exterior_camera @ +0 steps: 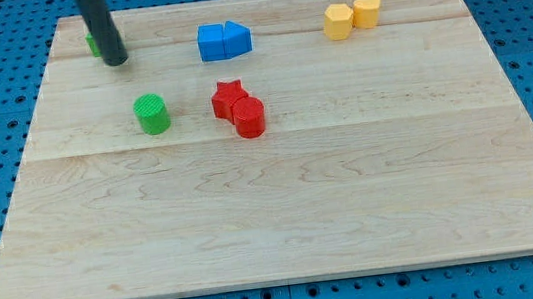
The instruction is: Move the blue blocks below the yellow hexagon
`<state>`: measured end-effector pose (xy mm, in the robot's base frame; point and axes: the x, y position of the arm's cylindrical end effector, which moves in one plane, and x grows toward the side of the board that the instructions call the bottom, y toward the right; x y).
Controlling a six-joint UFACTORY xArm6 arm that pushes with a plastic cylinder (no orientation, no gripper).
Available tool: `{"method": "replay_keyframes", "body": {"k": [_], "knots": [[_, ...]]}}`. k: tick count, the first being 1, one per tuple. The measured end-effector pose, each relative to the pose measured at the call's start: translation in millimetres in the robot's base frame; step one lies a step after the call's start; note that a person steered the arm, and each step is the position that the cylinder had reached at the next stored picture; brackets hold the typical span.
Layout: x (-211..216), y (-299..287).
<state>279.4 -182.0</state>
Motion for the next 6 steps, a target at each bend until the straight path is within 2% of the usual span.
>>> {"method": "replay_keyframes", "body": {"k": [1,2,3,5,6], "knots": [[-10,75],[-1,140],[25,155],[-11,161],[15,215]]}}
